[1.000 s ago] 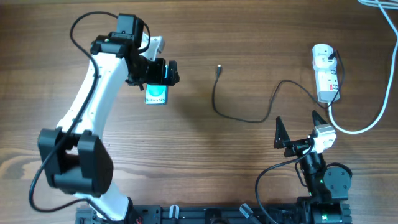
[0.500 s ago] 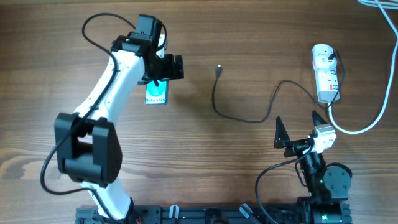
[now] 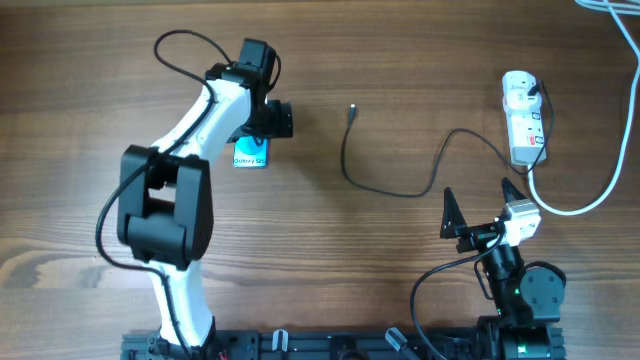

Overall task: Plug charger to phone and switch on socket
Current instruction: 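Reach left gripper down over the Galaxy S25 phone and grasp it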

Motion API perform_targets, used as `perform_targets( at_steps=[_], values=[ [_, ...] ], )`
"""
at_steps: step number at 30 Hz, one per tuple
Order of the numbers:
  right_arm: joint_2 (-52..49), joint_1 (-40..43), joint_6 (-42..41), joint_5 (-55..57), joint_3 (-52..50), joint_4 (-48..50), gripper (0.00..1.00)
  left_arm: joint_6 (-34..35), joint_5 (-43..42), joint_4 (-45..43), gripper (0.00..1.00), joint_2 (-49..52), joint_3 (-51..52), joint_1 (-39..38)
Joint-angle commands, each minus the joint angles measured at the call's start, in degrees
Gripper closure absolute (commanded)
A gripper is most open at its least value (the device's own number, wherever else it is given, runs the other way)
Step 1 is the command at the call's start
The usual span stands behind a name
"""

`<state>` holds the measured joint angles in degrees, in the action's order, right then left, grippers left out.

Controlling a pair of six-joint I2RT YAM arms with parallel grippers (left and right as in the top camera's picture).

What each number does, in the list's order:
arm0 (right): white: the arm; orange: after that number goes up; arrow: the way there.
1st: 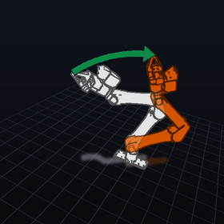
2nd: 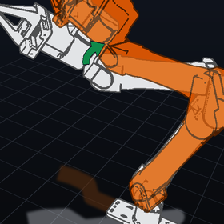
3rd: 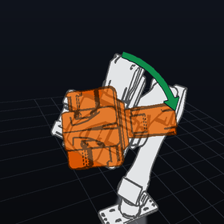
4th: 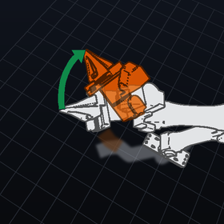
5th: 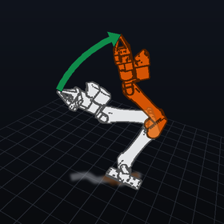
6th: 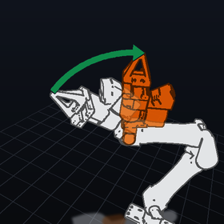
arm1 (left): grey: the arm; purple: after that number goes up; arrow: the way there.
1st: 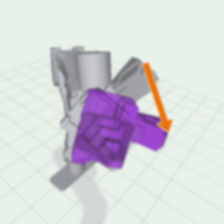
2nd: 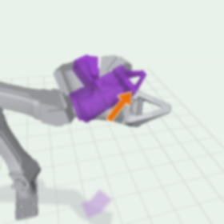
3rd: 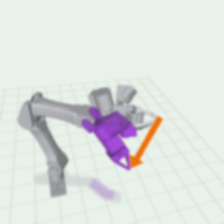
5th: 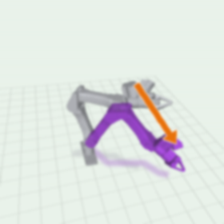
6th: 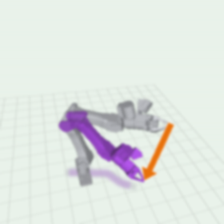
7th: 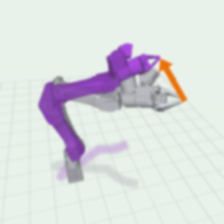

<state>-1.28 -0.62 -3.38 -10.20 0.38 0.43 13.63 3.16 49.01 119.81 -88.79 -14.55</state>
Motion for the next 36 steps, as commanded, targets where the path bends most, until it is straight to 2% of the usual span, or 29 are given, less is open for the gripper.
perform_targets(
  at_steps=[1,9,30,36],
  values=[
    [0.24,-0.17,-0.02,0.81,-0.09,0.26,0.00,-4.28,1.01,-0.85,0.04,1.46,-1.07,1.38],
    [0.24,-0.17,-0.02,0.81,-0.09,0.26,0.00,-7.43,-1.86,-2.80,0.04,1.73,-1.05,3.80],
    [0.24,-0.17,-0.02,0.81,-0.09,0.26,0.00,-10.23,-1.84,-4.04,0.08,5.73,-1.05,3.96],
    [0.24,-0.17,0.00,0.81,-0.09,0.26,0.00,-10.16,-1.86,-3.87,0.20,6.97,-1.05,3.91]
  ],
)
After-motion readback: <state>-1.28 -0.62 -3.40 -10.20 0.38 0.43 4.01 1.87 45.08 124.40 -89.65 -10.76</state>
